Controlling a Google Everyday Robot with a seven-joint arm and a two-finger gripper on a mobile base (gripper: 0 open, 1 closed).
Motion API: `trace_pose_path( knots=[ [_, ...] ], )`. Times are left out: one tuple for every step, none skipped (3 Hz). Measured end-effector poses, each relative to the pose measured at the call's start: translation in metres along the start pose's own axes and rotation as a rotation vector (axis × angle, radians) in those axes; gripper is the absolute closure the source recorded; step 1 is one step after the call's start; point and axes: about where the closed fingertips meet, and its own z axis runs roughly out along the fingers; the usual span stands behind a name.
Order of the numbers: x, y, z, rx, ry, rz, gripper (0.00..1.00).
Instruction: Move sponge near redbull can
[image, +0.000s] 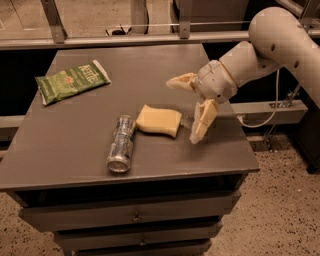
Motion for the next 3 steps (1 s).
trace_pose_path(
  knots=[
    [0.014, -0.006, -0.033, 0.108, 0.001, 0.04, 0.0],
    [0.03, -0.012, -0.092, 0.301, -0.015, 0.089, 0.0],
    [0.034, -0.013, -0.102, 0.335, -0.016, 0.097, 0.0]
  ],
)
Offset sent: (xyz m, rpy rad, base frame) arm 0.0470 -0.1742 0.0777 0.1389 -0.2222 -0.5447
